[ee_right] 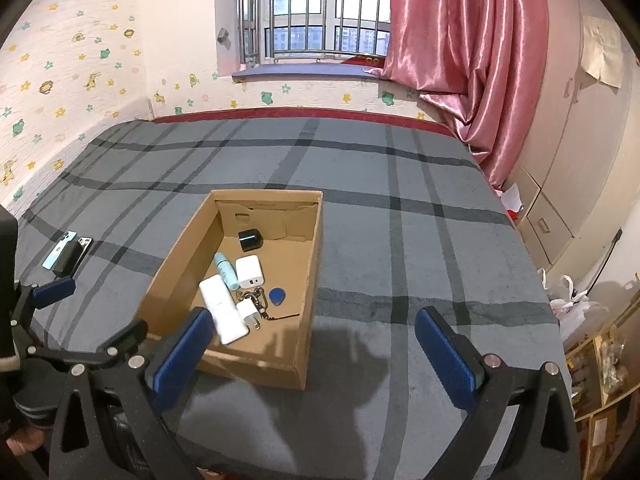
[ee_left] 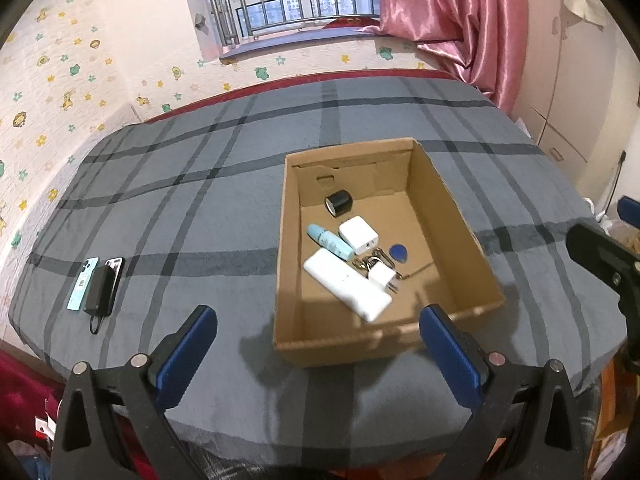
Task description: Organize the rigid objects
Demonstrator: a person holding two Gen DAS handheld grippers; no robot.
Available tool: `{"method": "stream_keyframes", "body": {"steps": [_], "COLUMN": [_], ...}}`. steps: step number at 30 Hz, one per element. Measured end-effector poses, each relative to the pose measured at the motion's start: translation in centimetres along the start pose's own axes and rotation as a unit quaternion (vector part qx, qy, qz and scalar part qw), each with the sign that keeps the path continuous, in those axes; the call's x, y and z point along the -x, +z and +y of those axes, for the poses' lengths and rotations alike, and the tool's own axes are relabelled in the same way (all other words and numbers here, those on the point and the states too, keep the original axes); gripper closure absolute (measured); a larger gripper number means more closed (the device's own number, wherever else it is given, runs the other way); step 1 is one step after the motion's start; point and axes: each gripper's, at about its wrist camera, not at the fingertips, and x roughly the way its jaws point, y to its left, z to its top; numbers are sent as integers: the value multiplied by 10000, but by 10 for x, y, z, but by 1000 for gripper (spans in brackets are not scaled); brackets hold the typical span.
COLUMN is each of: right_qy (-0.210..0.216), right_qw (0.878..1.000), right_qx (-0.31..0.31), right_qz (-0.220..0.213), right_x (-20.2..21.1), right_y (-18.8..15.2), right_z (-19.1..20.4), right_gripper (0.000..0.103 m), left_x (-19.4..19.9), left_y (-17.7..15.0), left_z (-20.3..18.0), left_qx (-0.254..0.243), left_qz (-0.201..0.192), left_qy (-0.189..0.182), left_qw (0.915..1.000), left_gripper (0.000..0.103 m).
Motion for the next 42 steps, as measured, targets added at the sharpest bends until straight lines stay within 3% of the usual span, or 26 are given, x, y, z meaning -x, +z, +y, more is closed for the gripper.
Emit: {"method": "stream_keyframes", "body": {"steps": [8,42], "right_qy": [-107,-223], "right_qw": [9999,9996], "right_qx": [-61,-149], "right_qz": [-83,-66], "right_x": [7,17], "right_y": [-13,-16], "right_z": [-5,-9], "right_gripper": [0,0], "left_x": [9,19], "left_y": [-17,-16], "left_z": [-10,-18], "left_qx": [12,-87], "left_qz": [20,-166], "left_qy": [-128,-240], "left_qw": [9999,9995], "left_gripper": [0,0]}}
